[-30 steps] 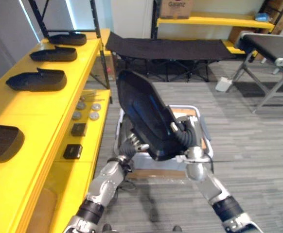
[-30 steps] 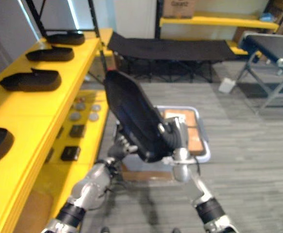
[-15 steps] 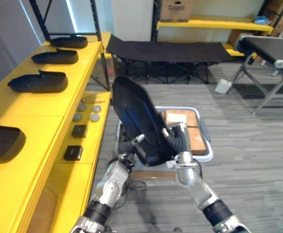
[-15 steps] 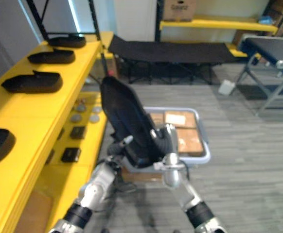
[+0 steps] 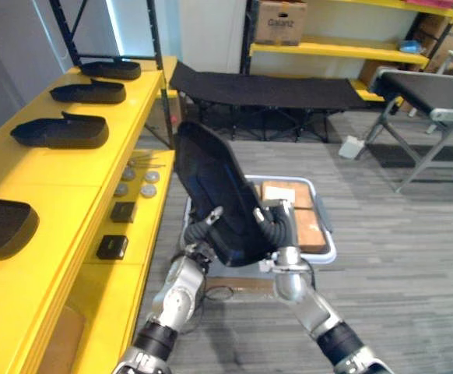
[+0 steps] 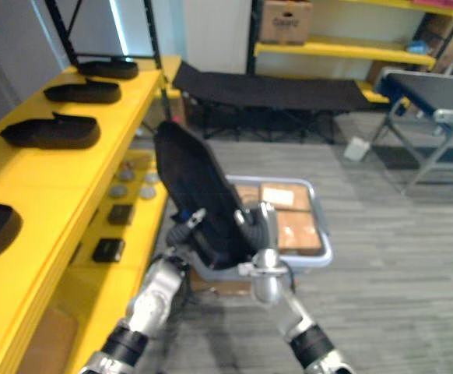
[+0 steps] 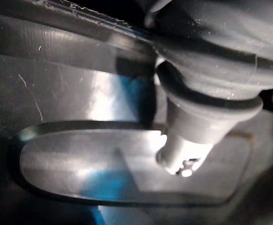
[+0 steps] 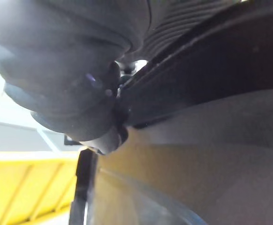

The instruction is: Walk over and take plastic housings, then place them on the shelf

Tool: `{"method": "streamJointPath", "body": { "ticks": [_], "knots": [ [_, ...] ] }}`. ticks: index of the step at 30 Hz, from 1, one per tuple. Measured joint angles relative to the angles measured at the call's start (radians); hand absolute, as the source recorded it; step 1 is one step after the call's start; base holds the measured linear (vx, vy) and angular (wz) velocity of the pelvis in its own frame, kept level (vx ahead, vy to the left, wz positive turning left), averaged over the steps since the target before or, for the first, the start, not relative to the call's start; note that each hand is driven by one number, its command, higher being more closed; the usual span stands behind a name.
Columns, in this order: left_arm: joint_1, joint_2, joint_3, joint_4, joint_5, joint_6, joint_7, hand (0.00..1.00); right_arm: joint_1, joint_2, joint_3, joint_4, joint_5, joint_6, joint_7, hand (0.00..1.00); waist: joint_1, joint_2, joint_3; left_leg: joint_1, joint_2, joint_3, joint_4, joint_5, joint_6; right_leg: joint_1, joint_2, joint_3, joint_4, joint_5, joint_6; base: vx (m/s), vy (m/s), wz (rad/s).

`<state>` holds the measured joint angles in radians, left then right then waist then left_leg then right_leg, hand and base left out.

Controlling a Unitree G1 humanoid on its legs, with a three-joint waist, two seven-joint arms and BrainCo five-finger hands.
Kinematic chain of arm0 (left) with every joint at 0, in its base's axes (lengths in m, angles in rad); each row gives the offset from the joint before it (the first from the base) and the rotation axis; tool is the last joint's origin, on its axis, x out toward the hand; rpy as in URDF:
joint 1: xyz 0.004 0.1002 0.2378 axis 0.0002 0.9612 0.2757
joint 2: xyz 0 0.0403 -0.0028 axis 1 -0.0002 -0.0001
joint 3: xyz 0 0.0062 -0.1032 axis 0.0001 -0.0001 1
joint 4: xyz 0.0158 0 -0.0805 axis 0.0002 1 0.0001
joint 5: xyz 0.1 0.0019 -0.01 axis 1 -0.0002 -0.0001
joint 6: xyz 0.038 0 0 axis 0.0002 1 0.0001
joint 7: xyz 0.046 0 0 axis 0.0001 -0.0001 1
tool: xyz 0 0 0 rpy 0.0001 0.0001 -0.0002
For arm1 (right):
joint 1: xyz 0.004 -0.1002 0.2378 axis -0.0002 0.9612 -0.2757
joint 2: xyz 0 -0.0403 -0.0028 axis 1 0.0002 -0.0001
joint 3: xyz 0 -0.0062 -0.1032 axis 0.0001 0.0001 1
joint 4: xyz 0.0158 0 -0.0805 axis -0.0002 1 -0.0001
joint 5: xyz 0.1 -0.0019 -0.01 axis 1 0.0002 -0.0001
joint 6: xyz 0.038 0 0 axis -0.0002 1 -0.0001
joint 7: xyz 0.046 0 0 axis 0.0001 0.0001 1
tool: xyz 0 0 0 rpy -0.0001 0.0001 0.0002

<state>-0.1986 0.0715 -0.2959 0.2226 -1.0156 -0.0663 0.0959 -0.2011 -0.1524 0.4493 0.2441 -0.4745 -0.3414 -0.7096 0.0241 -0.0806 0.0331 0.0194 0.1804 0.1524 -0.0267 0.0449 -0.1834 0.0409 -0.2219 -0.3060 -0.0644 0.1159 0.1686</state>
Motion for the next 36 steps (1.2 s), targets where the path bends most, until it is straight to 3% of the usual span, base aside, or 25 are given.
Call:
{"method": "streamJointPath", "body": {
  "ticks": [12, 13, 18, 22, 24, 29, 36],
  "knots": [
    [0.000, 0.004, -0.011, -0.010, 0.014, -0.036, -0.033, 1.00, 0.000, -0.010, 0.007, -0.011, -0.001, -0.013, -0.033, 1.00, 0.001, 0.000, 0.000, 0.000, 0.000, -0.006, 0.001, -0.001, 0.000, 0.013, 0.000, -0.015, -0.013, 0.000, 0.000, 0.00, 0.001, 0.01],
    [0.000, 0.009, -0.011, -0.017, 0.015, -0.036, -0.032, 1.00, -0.001, -0.010, 0.007, -0.013, 0.000, -0.013, -0.033, 0.00, 0.002, 0.000, 0.000, 0.000, 0.000, -0.006, 0.001, -0.002, 0.000, 0.013, 0.000, -0.015, -0.014, 0.000, 0.000, 0.00, 0.000, 0.00],
    [0.003, 0.041, -0.009, -0.050, 0.030, -0.035, -0.031, 1.00, -0.001, -0.009, 0.024, -0.018, 0.033, -0.013, -0.030, 0.00, 0.003, -0.001, 0.001, 0.000, 0.000, -0.005, 0.001, -0.003, 0.000, 0.013, 0.000, -0.016, -0.014, 0.000, 0.000, 0.00, 0.000, 0.00],
    [0.017, 0.044, 0.018, -0.113, 0.230, -0.044, 0.022, 1.00, 0.000, -0.008, 0.032, 0.009, 0.072, 0.006, -0.013, 0.00, 0.015, -0.003, 0.002, 0.000, 0.000, -0.007, 0.001, -0.004, 0.000, 0.016, 0.000, -0.019, -0.014, 0.000, 0.000, 0.00, 0.000, 0.00],
    [0.051, 0.044, 0.029, -0.182, 0.394, -0.048, 0.082, 1.00, 0.000, -0.005, 0.049, 0.037, 0.108, 0.033, -0.004, 0.00, 0.018, -0.003, 0.002, 0.000, -0.001, -0.009, 0.001, -0.004, 0.000, 0.017, 0.001, -0.021, -0.014, 0.000, 0.000, 0.00, 0.000, 0.00],
    [0.099, 0.038, 0.060, -0.299, 0.620, -0.068, 0.135, 1.00, 0.005, 0.016, 0.065, 0.050, 0.131, 0.044, -0.011, 0.00, 0.018, -0.002, 0.003, 0.003, -0.002, -0.008, 0.000, -0.004, 0.000, 0.014, 0.001, -0.022, -0.007, -0.006, -0.008, 0.00, 0.000, 0.00],
    [0.137, 0.014, 0.152, -0.401, 0.867, -0.136, 0.217, 1.00, 0.039, 0.005, 0.006, -0.097, 0.196, -0.028, 0.015, 0.00, 0.017, 0.015, 0.012, 0.015, -0.002, -0.005, -0.003, -0.006, -0.002, 0.016, 0.000, -0.022, 0.004, -0.014, -0.019, 0.00, 0.009, -0.02]
  ]
}}
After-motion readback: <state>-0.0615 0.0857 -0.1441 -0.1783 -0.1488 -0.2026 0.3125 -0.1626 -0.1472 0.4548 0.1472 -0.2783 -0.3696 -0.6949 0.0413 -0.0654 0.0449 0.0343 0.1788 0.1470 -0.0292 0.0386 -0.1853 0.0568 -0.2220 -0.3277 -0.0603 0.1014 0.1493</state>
